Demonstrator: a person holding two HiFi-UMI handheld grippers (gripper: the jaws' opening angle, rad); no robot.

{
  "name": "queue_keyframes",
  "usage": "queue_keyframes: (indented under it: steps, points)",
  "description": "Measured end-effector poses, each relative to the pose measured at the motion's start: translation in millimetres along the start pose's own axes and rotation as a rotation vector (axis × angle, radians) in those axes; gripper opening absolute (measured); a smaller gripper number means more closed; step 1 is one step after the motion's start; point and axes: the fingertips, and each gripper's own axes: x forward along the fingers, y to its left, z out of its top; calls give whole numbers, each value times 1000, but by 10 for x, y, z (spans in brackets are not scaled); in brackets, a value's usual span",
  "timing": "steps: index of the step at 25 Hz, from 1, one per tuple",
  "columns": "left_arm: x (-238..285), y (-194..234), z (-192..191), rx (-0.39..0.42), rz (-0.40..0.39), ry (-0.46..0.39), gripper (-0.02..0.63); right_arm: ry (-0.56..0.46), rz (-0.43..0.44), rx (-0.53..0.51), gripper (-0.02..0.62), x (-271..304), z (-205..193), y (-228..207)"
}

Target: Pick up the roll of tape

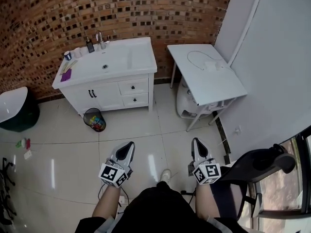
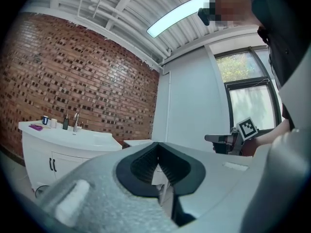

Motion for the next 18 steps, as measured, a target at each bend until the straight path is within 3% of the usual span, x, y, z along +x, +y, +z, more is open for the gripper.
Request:
queue_keyframes:
  steps: [9, 18]
  points:
    - [1315, -209, 172, 20, -86, -28, 2, -45, -107, 3, 5, 220, 246, -1239]
    - [2272, -685, 163, 18, -196, -16, 2, -63, -155, 13, 5, 170, 400, -1949]
